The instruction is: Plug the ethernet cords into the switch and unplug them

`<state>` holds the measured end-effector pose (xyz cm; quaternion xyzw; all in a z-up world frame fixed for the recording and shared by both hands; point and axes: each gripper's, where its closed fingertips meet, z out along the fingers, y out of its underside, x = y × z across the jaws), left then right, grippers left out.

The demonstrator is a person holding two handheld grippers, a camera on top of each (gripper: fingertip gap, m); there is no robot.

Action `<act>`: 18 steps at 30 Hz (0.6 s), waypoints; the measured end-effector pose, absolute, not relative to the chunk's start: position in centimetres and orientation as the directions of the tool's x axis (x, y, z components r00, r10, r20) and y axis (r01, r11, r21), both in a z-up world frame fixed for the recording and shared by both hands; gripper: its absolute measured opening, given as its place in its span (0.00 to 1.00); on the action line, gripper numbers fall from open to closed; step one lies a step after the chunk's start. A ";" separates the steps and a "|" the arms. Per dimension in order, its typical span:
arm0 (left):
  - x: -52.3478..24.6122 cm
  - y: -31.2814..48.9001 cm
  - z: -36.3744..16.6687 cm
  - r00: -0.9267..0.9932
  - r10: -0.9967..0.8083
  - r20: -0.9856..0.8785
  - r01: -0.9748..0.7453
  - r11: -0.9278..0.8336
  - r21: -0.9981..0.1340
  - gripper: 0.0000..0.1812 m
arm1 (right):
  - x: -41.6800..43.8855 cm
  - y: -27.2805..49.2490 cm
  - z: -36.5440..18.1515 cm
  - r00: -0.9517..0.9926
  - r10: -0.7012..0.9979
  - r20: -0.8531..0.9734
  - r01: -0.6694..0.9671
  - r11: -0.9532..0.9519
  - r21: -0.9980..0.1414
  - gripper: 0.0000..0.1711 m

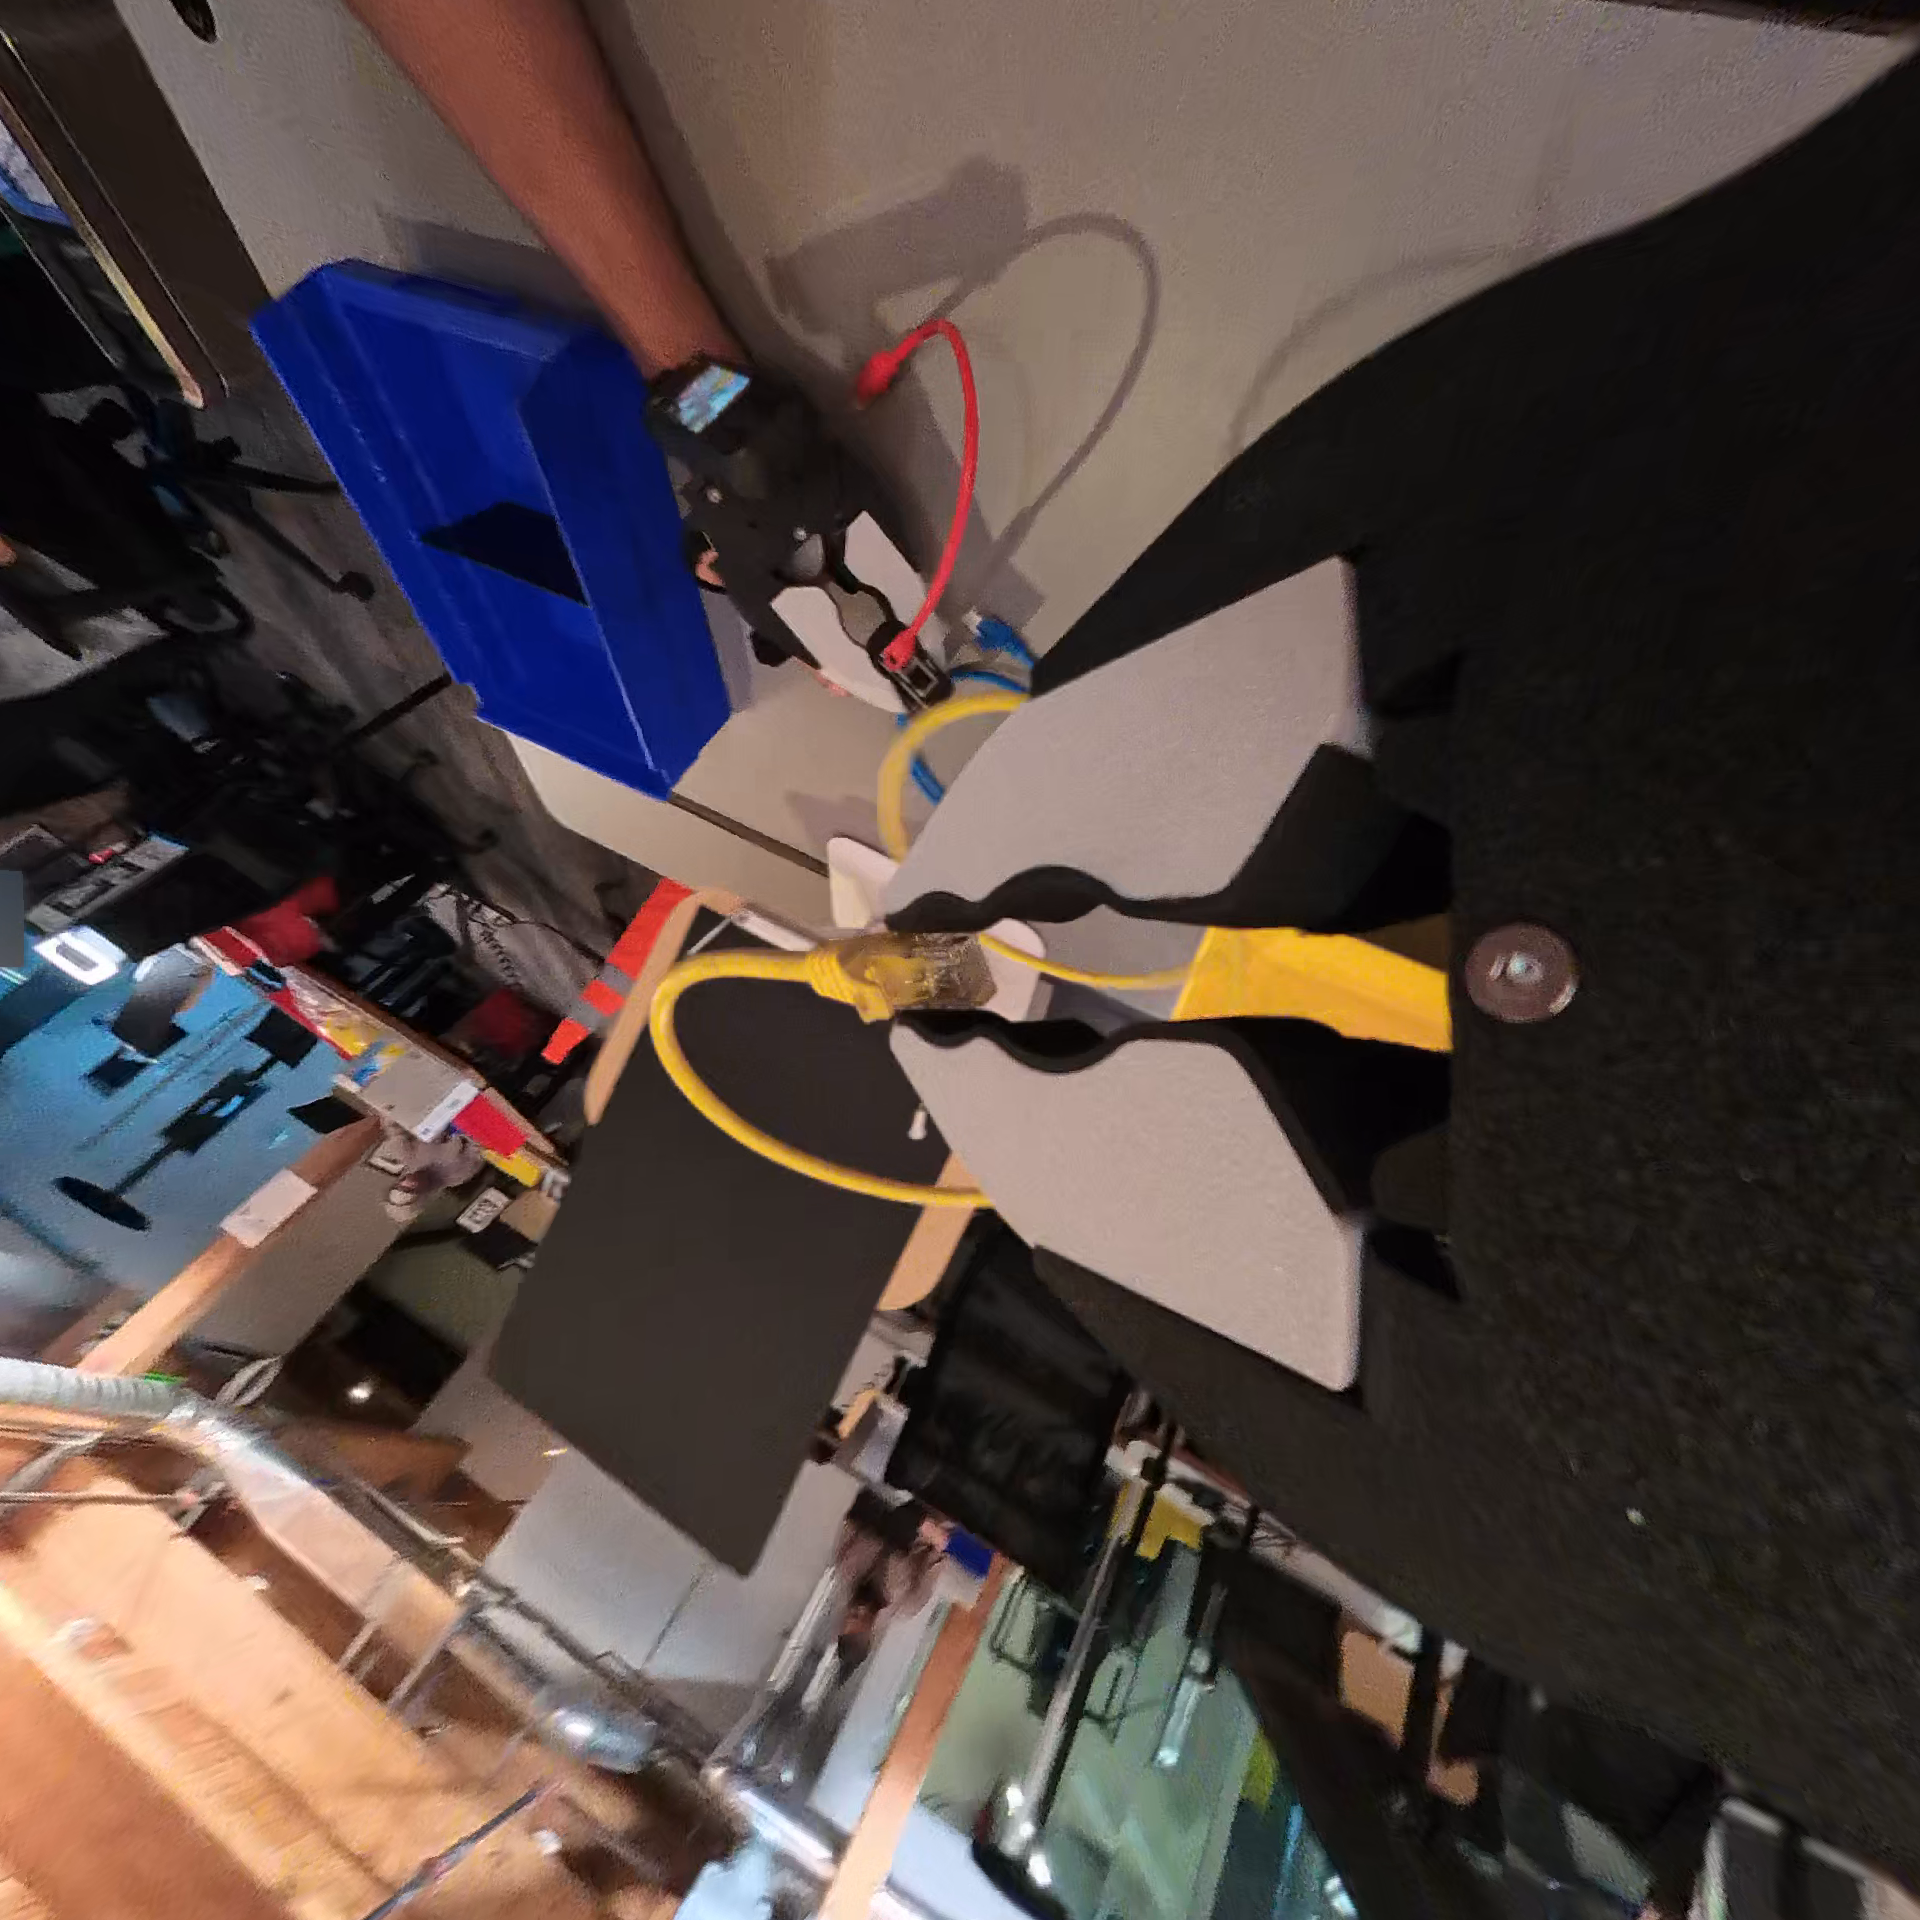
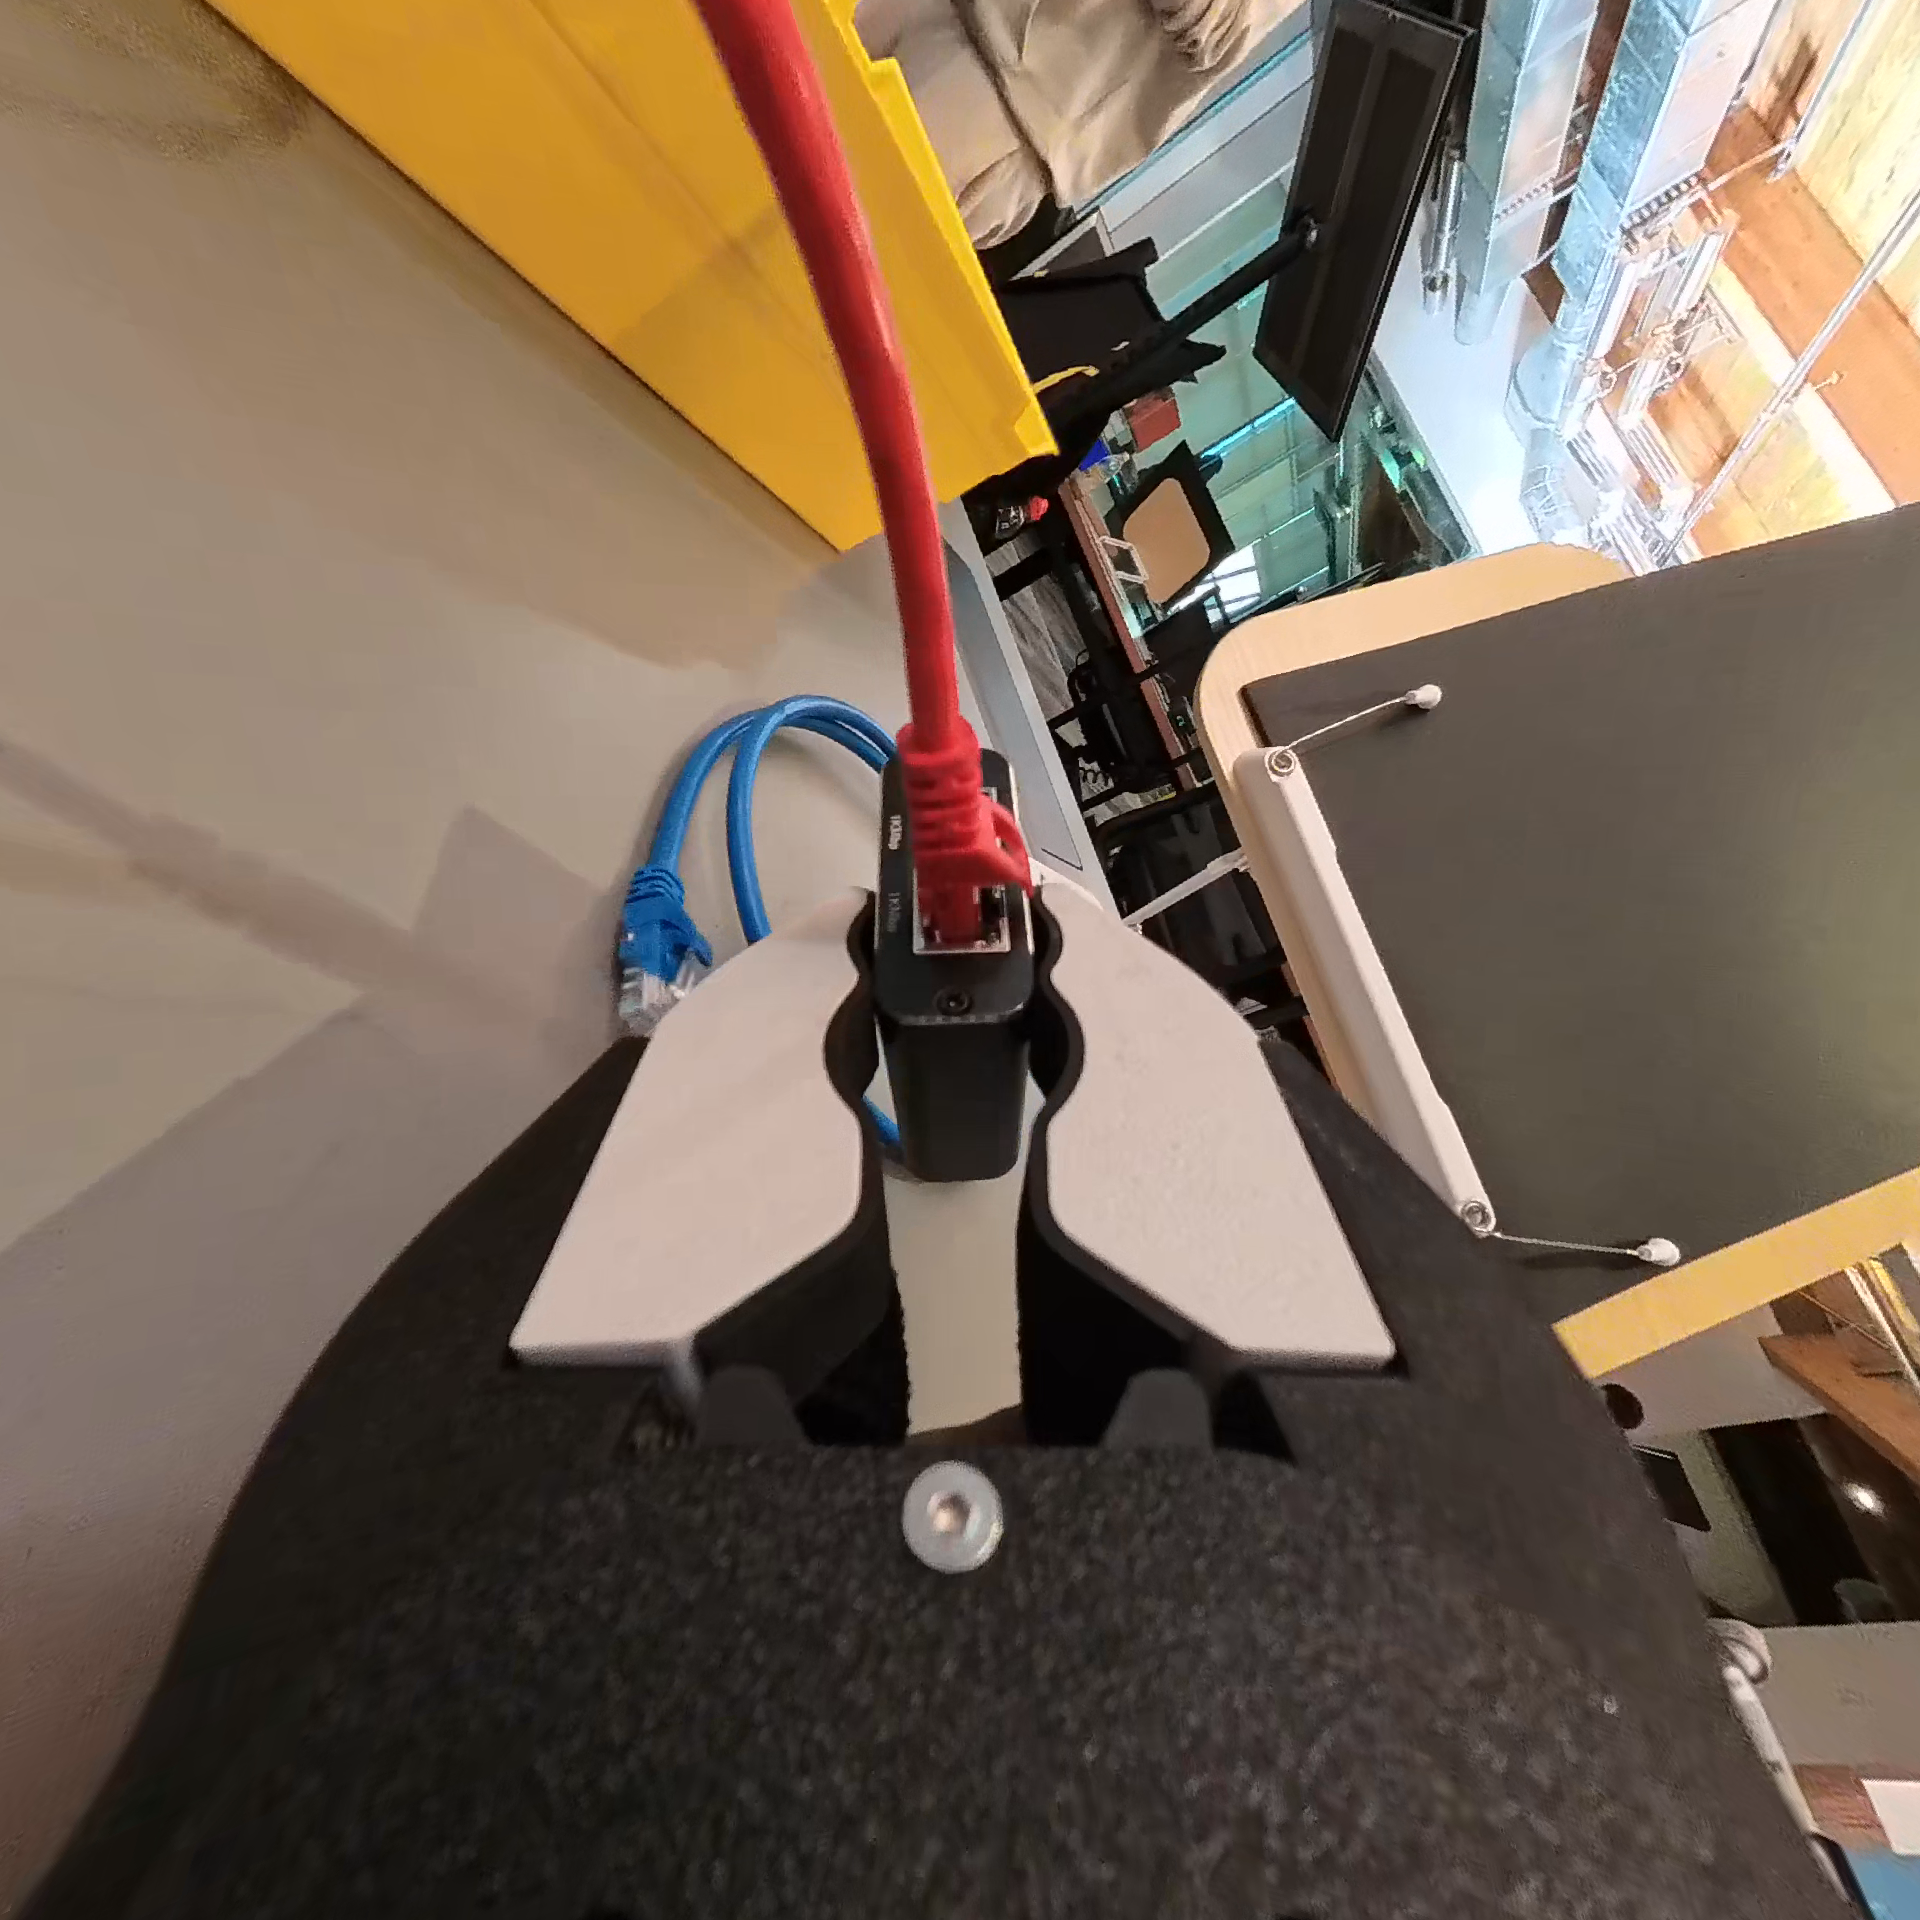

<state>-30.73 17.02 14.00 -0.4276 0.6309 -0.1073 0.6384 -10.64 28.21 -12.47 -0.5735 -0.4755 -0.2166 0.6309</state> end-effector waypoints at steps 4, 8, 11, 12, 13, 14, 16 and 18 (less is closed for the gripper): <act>-29.5 16.0 13.7 0.107 -0.694 -0.712 -0.394 0.628 -0.672 0.07 | -10.4 28.2 -12.1 0.477 0.269 0.837 0.806 0.245 -0.538 0.14; -30.3 18.4 8.4 0.053 -0.786 -0.616 -0.454 0.530 -0.716 0.08 | -9.7 28.4 -11.6 0.533 0.270 0.802 0.773 0.228 -0.591 0.14; -31.4 18.5 5.9 0.010 -0.840 -0.542 -0.405 0.492 -0.771 0.07 | -9.4 28.6 -11.4 0.552 0.267 0.790 0.763 0.220 -0.607 0.14; -31.7 18.7 5.5 0.011 -0.842 -0.540 -0.394 0.492 -0.776 0.07 | -9.4 28.6 -11.4 0.553 0.267 0.789 0.763 0.218 -0.609 0.14; -32.0 18.5 5.3 -0.007 -0.845 -0.534 -0.378 0.497 -0.781 0.07 | -9.4 28.6 -11.4 0.554 0.268 0.788 0.762 0.217 -0.610 0.14; -32.3 18.0 5.0 -0.044 -0.852 -0.522 -0.357 0.501 -0.788 0.08 | -9.4 28.6 -11.4 0.555 0.265 0.788 0.762 0.218 -0.610 0.14; -32.6 17.2 4.1 -0.111 -0.862 -0.494 -0.356 0.499 -0.790 0.08 | -9.2 28.6 -11.2 0.566 0.260 0.782 0.756 0.215 -0.618 0.14; -32.9 16.7 1.8 -0.189 -0.873 -0.449 -0.431 0.485 -0.761 0.08 | -8.9 28.7 -10.9 0.586 0.250 0.771 0.743 0.212 -0.634 0.14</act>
